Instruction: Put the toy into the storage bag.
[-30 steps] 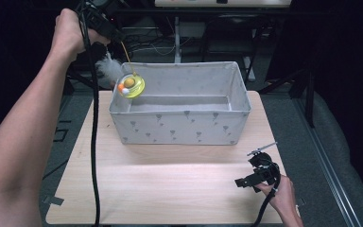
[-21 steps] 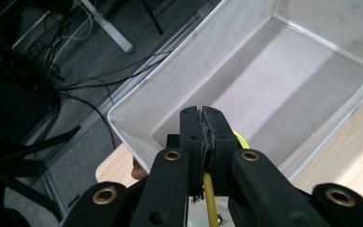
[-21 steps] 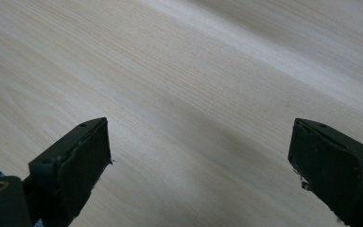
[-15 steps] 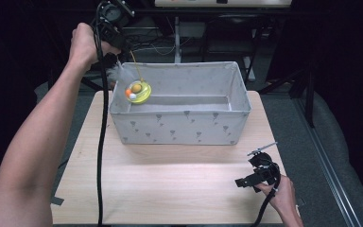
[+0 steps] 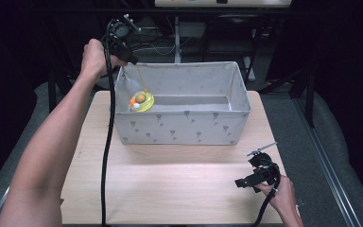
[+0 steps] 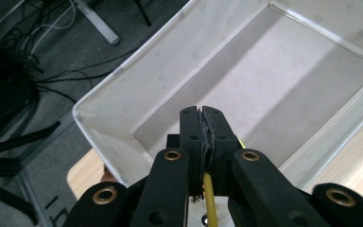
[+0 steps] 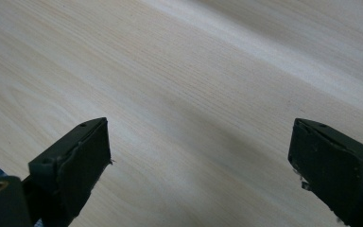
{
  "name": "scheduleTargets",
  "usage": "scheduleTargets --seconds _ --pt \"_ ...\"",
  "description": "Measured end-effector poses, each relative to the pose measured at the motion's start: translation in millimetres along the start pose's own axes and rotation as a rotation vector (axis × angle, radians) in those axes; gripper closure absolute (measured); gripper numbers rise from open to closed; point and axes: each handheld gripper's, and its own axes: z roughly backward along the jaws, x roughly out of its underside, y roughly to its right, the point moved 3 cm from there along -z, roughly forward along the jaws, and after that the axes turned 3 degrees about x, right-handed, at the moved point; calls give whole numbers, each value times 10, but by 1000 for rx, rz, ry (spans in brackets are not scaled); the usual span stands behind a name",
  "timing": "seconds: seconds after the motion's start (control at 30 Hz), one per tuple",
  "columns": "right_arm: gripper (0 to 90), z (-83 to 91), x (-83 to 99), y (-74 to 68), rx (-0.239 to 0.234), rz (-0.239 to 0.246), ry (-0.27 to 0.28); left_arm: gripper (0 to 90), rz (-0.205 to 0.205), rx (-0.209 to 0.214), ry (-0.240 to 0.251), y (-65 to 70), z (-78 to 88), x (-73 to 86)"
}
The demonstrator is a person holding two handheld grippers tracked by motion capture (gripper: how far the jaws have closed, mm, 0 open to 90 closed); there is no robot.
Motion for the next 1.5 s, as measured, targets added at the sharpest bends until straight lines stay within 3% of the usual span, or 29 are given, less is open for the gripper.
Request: scheduleTargets --seconds 0.83,1.13,1.5 --pt "63 -18 1 -10 0 4 -11 879 62 44 -70 -48 -472 490" --pt "64 -20 5 -5 2 1 -13 879 87 49 -123 -84 -668 670" --pt "64 -20 3 -7 -1 9 -23 879 108 60 -172 -109 -727 815"
